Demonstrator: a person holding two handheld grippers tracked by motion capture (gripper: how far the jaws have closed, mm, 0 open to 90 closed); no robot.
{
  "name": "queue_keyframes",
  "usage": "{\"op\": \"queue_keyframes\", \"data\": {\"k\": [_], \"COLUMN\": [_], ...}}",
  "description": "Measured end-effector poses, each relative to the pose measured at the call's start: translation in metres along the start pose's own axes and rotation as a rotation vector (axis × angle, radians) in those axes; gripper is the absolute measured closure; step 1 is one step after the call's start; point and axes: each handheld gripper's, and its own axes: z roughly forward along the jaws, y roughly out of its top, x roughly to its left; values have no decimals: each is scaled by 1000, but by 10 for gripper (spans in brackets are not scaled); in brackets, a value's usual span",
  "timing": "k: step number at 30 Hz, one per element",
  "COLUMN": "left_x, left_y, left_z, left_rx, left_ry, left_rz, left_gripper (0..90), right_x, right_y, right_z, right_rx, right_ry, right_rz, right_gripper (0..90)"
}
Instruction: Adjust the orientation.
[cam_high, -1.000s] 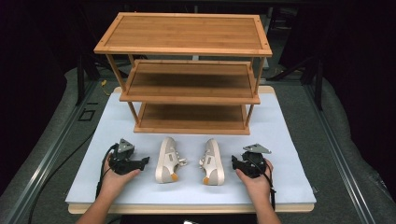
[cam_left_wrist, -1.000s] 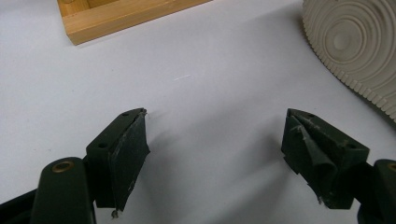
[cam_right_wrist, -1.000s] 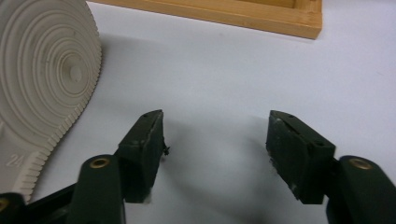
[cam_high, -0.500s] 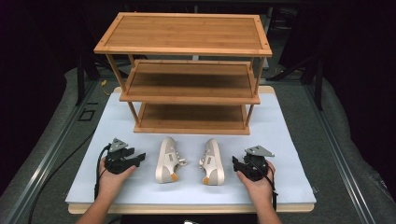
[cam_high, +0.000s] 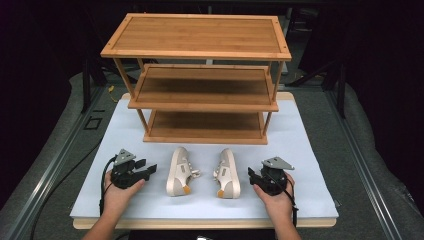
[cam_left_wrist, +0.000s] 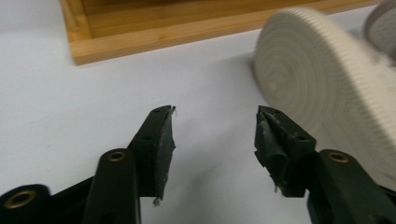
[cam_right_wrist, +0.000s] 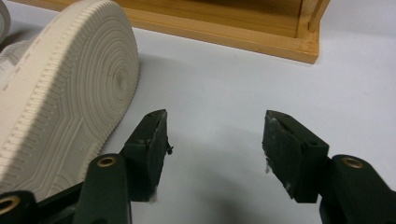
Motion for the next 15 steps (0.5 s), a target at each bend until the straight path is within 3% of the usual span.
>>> {"op": "queue_keyframes", "data": {"k": [3, 7, 15], "left_x": [-7, -16, -25], "left_y": [3, 7, 10], "left_z": [-5, -10, -12], "left_rx": [-9, -15, -19], "left_ry": [-35, -29, -79], "left_rz": [5, 38, 22], "left_gripper": [523, 545, 532], "right_x": [1, 1, -1], "right_y": [1, 0, 0], "right_z": [-1, -2, -4], "right_rx": [0, 3, -13], "right_ry": [-10, 0, 2], "right_rz": [-3, 9, 30], "right_gripper": [412, 414, 426]}}
